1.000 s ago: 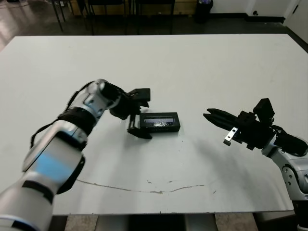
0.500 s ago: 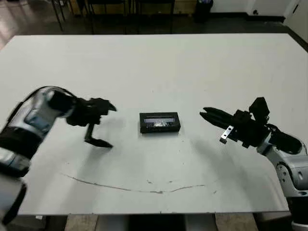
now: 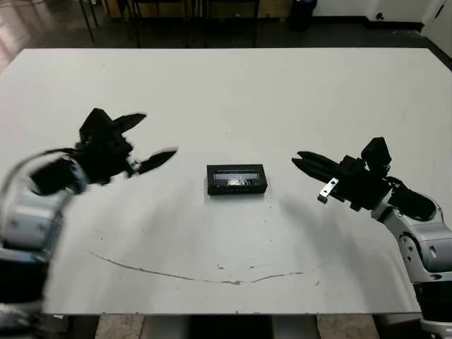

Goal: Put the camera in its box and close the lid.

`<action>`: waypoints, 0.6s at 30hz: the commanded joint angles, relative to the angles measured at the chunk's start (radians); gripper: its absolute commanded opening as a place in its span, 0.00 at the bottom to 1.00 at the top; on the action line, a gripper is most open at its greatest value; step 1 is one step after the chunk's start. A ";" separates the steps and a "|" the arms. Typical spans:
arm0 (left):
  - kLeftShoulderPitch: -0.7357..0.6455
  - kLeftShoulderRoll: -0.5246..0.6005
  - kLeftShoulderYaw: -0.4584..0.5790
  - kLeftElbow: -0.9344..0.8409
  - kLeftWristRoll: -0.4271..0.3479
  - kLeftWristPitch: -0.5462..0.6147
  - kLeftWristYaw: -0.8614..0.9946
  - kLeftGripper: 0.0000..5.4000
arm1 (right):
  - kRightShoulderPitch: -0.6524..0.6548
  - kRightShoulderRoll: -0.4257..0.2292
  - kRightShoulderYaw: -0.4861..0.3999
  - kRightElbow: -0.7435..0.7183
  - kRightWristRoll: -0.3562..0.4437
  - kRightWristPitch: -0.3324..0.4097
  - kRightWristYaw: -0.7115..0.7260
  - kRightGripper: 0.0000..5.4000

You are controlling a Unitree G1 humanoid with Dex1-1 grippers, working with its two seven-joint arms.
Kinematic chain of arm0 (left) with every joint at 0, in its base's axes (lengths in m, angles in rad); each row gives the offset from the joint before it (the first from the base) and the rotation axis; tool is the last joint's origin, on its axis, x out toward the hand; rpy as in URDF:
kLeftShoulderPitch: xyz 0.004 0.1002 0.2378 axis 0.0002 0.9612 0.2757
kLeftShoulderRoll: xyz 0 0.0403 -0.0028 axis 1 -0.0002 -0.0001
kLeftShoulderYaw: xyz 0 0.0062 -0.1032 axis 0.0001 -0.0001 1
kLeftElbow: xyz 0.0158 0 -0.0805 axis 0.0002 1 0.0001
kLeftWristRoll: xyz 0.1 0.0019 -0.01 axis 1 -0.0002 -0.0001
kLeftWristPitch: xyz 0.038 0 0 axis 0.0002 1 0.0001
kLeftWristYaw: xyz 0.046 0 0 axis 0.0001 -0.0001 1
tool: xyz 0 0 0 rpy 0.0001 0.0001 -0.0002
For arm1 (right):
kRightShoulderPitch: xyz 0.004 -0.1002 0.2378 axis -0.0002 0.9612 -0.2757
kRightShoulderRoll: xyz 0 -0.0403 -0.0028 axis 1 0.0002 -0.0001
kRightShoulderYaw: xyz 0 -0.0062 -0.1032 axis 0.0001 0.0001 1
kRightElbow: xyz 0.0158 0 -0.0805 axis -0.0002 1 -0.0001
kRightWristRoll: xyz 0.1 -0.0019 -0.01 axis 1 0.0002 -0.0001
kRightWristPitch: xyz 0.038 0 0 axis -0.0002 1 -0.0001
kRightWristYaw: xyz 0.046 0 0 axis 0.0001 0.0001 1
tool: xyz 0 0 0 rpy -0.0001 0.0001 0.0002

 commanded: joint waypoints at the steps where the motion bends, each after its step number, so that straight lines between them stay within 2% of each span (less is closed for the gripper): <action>1: 0.023 -0.074 -0.060 -0.060 0.034 0.061 0.104 0.34 | 0.009 0.006 0.000 -0.021 -0.029 0.026 -0.051 0.00; 8: 0.017 -0.191 -0.228 -0.027 0.088 0.081 0.197 0.02 | 0.023 0.027 -0.001 -0.023 -0.049 -0.003 -0.103 0.00; 9: 0.015 -0.200 -0.246 -0.017 0.094 0.088 0.200 0.00 | 0.025 0.030 -0.001 -0.021 -0.052 -0.011 -0.106 0.00; 13: 0.015 -0.248 -0.307 0.014 0.083 0.206 0.213 0.00 | 0.032 0.036 -0.008 -0.027 -0.042 0.001 -0.111 0.00; 18: 0.024 -0.287 -0.370 0.088 0.117 0.239 0.251 0.00 | 0.035 0.028 -0.015 -0.031 -0.028 0.011 -0.096 0.00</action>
